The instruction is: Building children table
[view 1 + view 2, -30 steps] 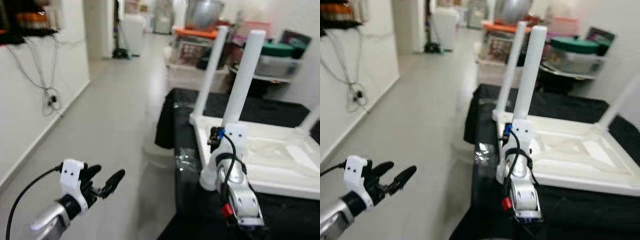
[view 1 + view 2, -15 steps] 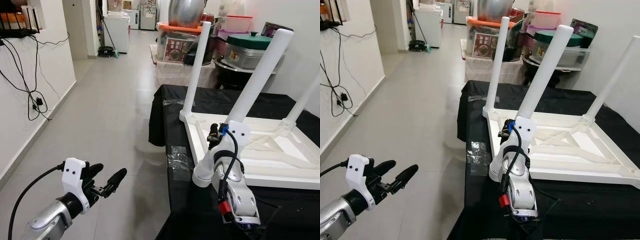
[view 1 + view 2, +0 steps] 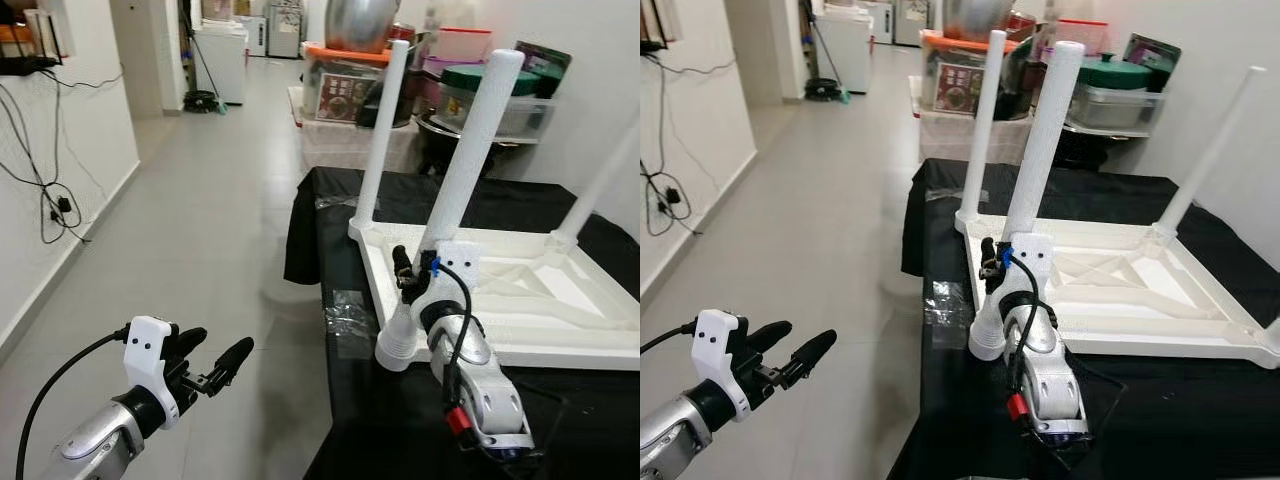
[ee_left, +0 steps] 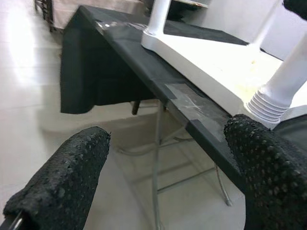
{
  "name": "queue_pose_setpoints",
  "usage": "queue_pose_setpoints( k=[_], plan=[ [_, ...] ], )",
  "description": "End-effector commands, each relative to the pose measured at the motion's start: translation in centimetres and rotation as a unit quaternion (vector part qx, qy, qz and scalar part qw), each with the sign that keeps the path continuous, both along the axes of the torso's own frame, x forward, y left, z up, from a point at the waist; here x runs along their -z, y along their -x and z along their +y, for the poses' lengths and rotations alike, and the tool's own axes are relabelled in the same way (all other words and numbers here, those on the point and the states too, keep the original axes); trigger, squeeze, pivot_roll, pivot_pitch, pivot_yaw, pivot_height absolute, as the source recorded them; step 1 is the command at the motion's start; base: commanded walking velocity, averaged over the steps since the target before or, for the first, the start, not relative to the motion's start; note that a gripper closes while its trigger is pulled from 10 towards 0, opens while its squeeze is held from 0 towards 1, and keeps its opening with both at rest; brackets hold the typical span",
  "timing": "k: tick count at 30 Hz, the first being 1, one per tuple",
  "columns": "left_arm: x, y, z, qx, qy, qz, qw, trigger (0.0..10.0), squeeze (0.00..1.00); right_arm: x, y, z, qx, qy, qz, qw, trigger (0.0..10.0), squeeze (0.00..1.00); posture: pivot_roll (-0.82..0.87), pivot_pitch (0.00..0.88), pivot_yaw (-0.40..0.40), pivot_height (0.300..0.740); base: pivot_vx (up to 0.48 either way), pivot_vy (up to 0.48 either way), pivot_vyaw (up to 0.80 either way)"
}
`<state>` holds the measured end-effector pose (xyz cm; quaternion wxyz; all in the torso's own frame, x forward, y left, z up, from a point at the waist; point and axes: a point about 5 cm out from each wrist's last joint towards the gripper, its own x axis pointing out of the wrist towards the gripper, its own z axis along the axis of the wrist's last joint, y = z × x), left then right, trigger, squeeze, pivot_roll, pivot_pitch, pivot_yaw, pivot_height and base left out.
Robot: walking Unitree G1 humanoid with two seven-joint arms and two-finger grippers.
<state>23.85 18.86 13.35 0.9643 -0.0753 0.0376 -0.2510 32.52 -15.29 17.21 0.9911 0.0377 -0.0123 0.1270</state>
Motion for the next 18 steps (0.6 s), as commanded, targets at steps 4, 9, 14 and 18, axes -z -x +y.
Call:
queue_pose_setpoints(
  k=[4,9,14,18],
  plan=[
    [0.4,0.1,-0.2,0.005,0.003,0.010,1.000,10.0,0.00,5.8,1.1,1.3,-0.122,-0.033,0.151,0.980,0.0,0.00,0.09,0.000,-0.068,0.740,0.000,0.000,0.00],
    [0.4,0.3,-0.2,0.005,0.007,0.014,1.000,10.0,0.00,4.4,1.5,2.2,-0.217,-0.062,0.100,0.969,0.0,0.00,0.10,0.000,-0.068,0.740,0.000,0.000,0.00],
    [0.4,0.3,-0.1,0.005,0.008,0.015,1.000,10.0,0.00,3.0,2.8,3.3,-0.331,-0.089,0.067,0.937,0.0,0.00,0.11,0.000,-0.072,0.740,0.000,0.000,0.00],
    [0.3,0.4,0.0,0.005,0.008,0.015,1.000,10.0,0.00,2.5,4.3,3.7,-0.431,-0.099,0.067,0.895,0.0,0.00,0.11,0.000,-0.072,0.740,0.000,0.000,0.00]
  ],
)
